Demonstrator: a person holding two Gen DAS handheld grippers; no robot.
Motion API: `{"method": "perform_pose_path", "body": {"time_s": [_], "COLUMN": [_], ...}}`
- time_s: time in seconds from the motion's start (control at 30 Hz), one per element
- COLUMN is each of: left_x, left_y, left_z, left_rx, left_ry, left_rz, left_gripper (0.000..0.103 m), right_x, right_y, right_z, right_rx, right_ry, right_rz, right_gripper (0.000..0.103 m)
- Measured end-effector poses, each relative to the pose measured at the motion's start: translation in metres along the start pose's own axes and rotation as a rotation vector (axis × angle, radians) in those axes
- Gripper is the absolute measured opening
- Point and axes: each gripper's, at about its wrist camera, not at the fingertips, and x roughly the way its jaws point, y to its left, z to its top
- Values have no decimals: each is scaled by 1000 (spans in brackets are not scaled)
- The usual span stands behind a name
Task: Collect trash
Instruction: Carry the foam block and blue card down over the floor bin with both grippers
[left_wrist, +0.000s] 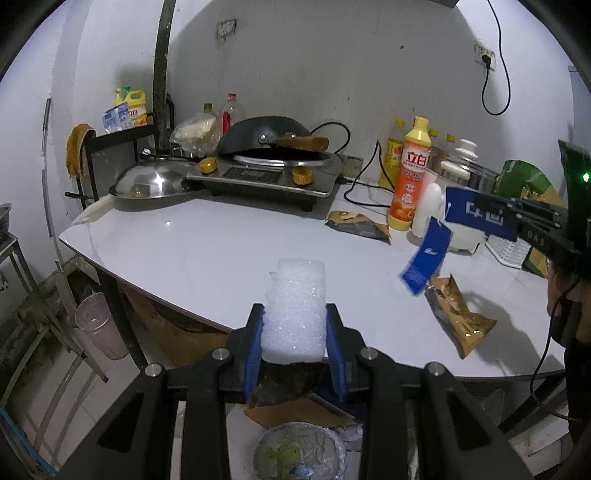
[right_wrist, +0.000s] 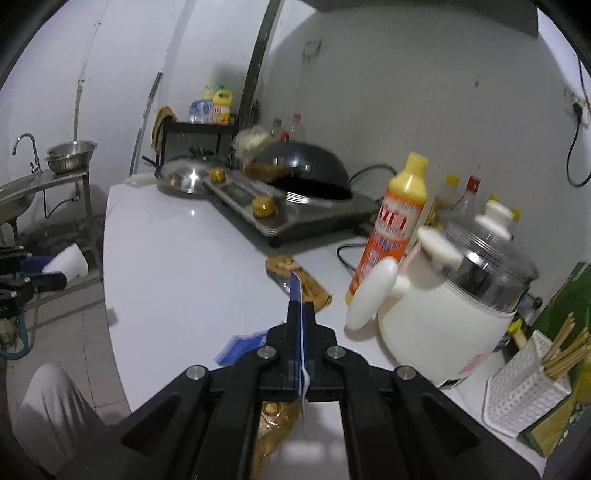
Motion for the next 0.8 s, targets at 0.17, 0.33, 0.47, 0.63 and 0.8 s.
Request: {"method": "perform_pose_path", "body": {"time_s": [0.17, 0.33, 0.47, 0.63, 0.8], "left_x": [-18, -31, -42, -53, -61], "left_y": [2, 6, 10, 16, 25], "left_z": [-3, -10, -17, -25, -39], "left_rx": [-3, -13, -21, -28, -49], "left_ry": [-22, -32, -35, -44, -42], "left_rz": [5, 6, 7, 14, 21], "left_gripper": [31, 31, 31, 31, 31], "right_x": [-24, -47, -62, -76, -90], "right_y": [12, 35, 55, 77, 104], "right_z": [15, 22, 27, 29, 28], "right_rx": [-27, -57, -73, -83, -113], "right_ry": [-48, -75, -95, -115, -129], "right_rz": [16, 48, 70, 110, 153], "right_gripper": [0, 0, 0, 0, 0]}}
